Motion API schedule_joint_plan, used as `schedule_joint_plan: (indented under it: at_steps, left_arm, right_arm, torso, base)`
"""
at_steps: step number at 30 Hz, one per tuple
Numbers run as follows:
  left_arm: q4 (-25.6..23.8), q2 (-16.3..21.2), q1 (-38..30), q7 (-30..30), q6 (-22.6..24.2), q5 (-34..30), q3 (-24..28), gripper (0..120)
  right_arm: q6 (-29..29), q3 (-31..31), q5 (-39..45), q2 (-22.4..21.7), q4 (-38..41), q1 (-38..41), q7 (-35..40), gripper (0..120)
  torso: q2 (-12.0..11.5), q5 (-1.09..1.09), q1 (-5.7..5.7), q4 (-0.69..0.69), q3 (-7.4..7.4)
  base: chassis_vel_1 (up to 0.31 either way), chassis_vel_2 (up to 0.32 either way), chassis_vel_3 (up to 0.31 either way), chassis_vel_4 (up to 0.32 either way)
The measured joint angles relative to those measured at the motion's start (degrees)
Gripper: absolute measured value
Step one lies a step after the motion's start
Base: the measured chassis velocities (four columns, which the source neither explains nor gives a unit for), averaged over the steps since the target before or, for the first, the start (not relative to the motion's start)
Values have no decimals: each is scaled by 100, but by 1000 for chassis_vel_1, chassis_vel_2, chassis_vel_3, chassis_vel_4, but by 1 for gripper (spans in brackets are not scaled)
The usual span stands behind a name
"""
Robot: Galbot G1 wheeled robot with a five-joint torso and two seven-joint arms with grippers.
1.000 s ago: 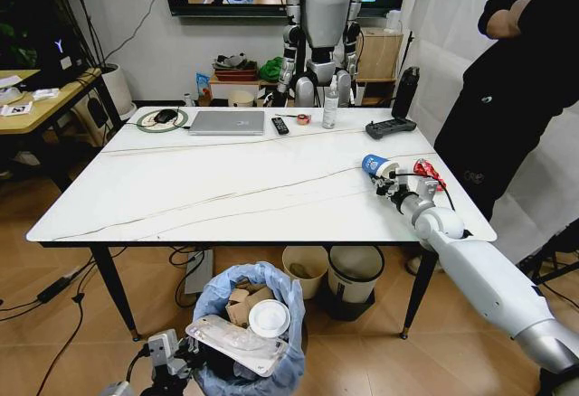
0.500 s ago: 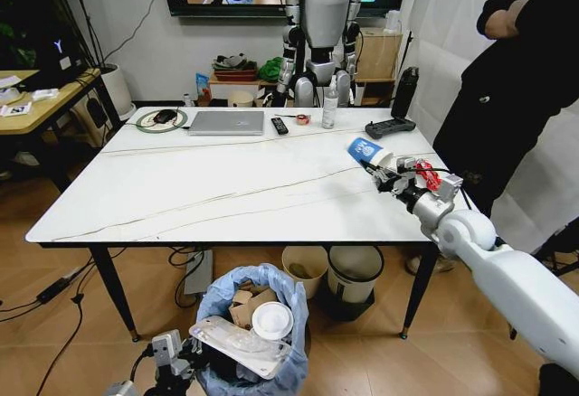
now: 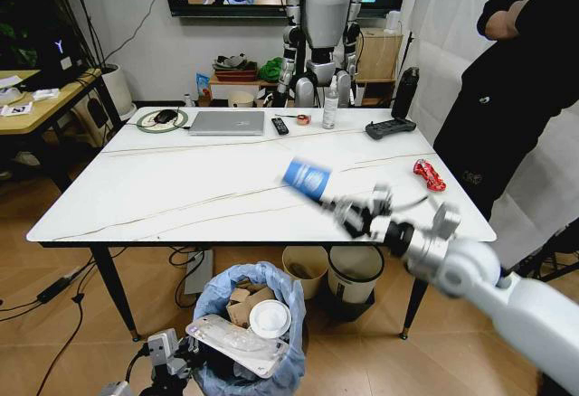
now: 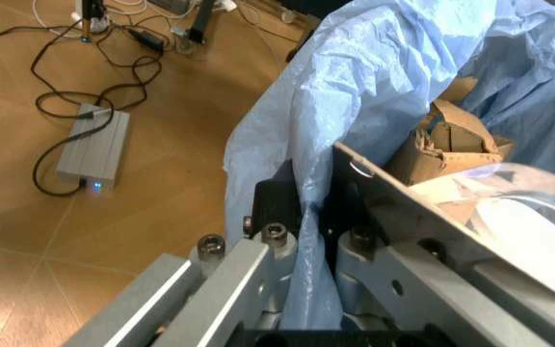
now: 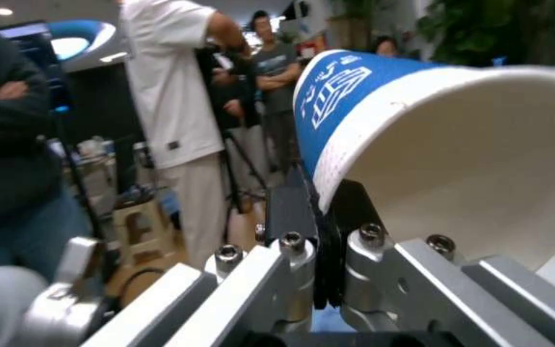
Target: Pick up the trash bin and place the trash from the table into it.
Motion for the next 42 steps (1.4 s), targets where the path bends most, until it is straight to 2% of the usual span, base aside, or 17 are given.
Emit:
schedule_joint_plan:
  at_steps: [6, 12, 18, 31, 39, 42]
  left_arm:
    - [-2, -11, -8, -8, 2, -2, -29, 0]
    - [12, -61, -29, -12, 9, 5, -19, 0]
    - [40, -101, -50, -14, 15, 17, -20, 0]
    - [60, -144, -91, -16, 22, 15, -27, 0]
    - [25, -131, -75, -24, 23, 11, -54, 0]
    - [13, -130, -75, -29, 24, 8, -58, 0]
  right_arm:
    - [234, -1053, -445, 172, 304, 105, 358, 0]
    - [297, -1537, -598, 603, -5, 286, 624, 0]
    - [369, -1641, -689, 880, -477, 292, 622, 0]
    - [496, -2025, -875, 1047, -600, 261, 504, 0]
    - [530, -1914, -987, 914, -646, 137, 473, 0]
    - [534, -1899, -1035, 876, -642, 91, 473, 8]
  torso:
    - [0, 2, 0, 0, 0]
    - [0, 2, 0, 1, 0]
    - [0, 3, 1, 1, 1]
    - [0, 3, 0, 0, 1]
    - [0, 3, 0, 0, 0]
    - [0, 3, 0, -1, 0]
  base:
    - [0, 0, 0, 0]
    - [0, 0, 0, 0]
    - [0, 0, 0, 0]
    - [0, 0, 0, 0]
    - [0, 0, 0, 0]
    - [0, 0, 0, 0]
